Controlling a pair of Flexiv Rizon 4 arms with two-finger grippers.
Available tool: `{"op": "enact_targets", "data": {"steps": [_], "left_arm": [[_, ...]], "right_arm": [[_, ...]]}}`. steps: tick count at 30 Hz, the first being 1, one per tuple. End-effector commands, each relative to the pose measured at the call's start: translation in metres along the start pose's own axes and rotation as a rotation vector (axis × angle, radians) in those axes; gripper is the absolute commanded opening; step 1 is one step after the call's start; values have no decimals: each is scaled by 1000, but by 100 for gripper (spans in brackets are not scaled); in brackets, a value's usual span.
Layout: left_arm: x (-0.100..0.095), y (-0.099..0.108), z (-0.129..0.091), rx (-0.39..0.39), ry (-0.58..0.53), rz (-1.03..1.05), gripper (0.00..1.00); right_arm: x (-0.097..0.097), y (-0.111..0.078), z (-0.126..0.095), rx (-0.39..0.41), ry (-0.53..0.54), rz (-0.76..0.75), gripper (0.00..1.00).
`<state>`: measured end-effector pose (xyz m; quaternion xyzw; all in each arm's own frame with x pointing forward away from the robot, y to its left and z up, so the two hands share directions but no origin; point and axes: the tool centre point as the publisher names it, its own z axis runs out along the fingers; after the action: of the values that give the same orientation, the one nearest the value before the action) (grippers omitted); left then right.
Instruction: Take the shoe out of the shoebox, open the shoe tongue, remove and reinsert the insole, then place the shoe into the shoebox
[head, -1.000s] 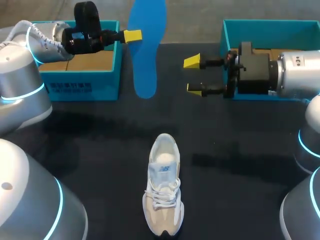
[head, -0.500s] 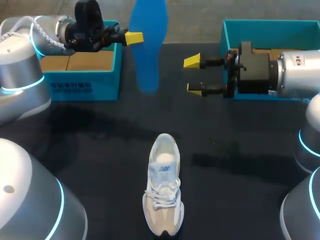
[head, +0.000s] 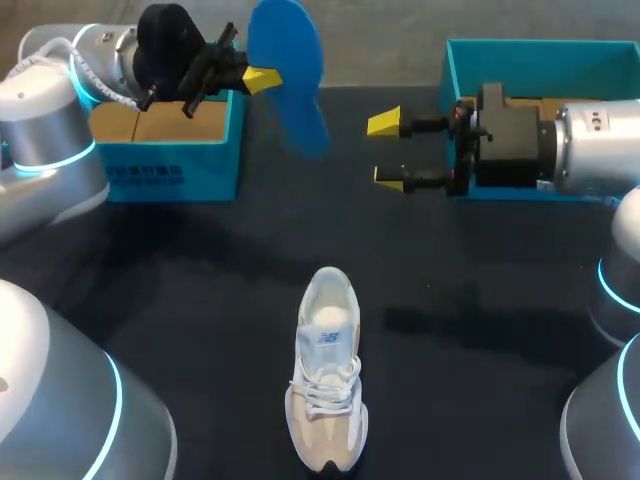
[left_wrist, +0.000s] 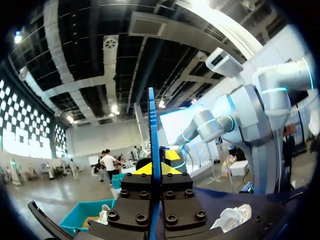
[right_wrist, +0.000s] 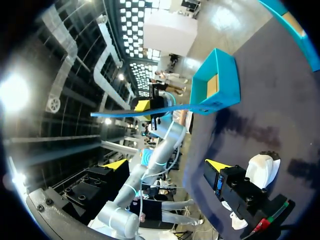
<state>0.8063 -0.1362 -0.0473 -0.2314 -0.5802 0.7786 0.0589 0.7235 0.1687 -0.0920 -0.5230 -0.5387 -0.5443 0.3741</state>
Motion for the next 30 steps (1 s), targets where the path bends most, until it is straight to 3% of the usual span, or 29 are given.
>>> {"op": "enact_targets", "data": {"steps": [1, 3, 7, 22, 24, 25, 27, 28, 30], "left_arm": [[-5, 0, 4, -61, 65, 156, 0], [-1, 2, 6, -103, 93, 266, 0], [4, 4, 4, -104, 159, 456, 0], [4, 4, 4, -104, 159, 456, 0], [13, 6, 6, -72, 182, 563, 0], [14, 8, 6, -132, 177, 643, 0], [17, 11, 6, -134, 199, 728, 0], [18, 15, 7, -194, 200, 801, 0], [19, 15, 7, -180, 199, 816, 0]], "right_arm": [[-1, 0, 4, -3, -1, 0, 100], [-1, 0, 4, -3, -1, 0, 100], [-1, 0, 4, -3, -1, 0, 100], [-1, 0, 4, -3, -1, 0, 100], [-1, 0, 4, -3, -1, 0, 100], [-1, 0, 4, -3, -1, 0, 100], [-1, 0, 4, -3, -1, 0, 100], [-1, 0, 4, -3, -1, 0, 100], [-1, 0, 4, -3, -1, 0, 100]]}}
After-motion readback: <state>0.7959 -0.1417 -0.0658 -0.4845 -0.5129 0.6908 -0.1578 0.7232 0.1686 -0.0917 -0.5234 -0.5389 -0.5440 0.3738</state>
